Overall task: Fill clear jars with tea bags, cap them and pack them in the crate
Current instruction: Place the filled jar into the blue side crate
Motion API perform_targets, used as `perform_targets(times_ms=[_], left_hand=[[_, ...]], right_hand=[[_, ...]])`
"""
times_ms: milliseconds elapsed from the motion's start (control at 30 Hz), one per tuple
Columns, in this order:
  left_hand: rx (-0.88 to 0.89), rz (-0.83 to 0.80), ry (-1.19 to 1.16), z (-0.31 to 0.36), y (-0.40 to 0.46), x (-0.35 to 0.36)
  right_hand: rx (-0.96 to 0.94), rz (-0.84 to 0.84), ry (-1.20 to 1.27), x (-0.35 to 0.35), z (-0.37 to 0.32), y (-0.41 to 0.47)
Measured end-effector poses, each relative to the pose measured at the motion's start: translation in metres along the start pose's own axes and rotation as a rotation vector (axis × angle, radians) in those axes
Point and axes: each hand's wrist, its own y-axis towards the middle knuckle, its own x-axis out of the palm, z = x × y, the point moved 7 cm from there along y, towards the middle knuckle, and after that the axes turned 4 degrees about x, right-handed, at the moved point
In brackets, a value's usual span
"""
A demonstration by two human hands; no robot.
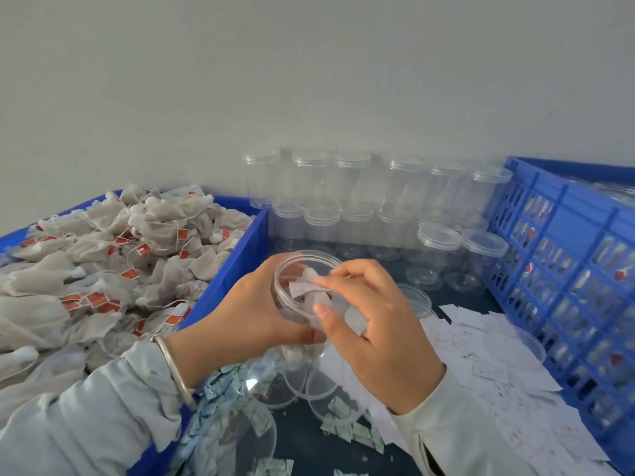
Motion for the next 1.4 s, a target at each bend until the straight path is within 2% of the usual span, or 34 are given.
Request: perform_targets(times_ms=[133, 233, 500, 833, 1000, 1067, 1133, 1200, 1300, 1400], left_hand=[[-0.007, -0.008, -0.005, 0.004, 0.0, 0.009], [0.018, 0.001, -0.018, 0.016, 0.002, 0.02], [0.173, -0.063, -0.172, 0.1, 0.034, 0.073], [0.538, -0.137, -0.351, 0.292, 0.132, 0.159], [0.541, -0.082, -0.234, 0.343, 0.184, 0.212], [0.47, -0.073, -0.197, 0.337, 0.199, 0.24], [0.371, -0.14, -0.114, 0.315, 0.202, 0.274], [0.36, -0.209, 0.039, 0.292, 0.198, 0.302], [0.46, -0.228, 0.183, 0.283, 0.196, 0.317], [0.472, -0.283, 0.289, 0.284, 0.196, 0.32]], right_hand=[[-0.017, -0.162, -0.067, -0.009, 0.001, -0.008], [-0.068, -0.182, -0.174, -0.026, 0.002, -0.014], [-0.146, -0.127, -0.385, -0.13, 0.0, -0.012], [-0.054, 0.088, -0.667, -0.329, 0.012, 0.007], [0.087, 0.204, -0.724, -0.412, 0.05, 0.023], [0.148, 0.282, -0.73, -0.44, 0.072, 0.028], [0.229, 0.324, -0.729, -0.465, 0.099, 0.031], [0.314, 0.343, -0.727, -0.483, 0.13, 0.034], [0.42, 0.309, -0.796, -0.496, 0.183, 0.038], [0.572, 0.19, -0.918, -0.497, 0.242, 0.04]])
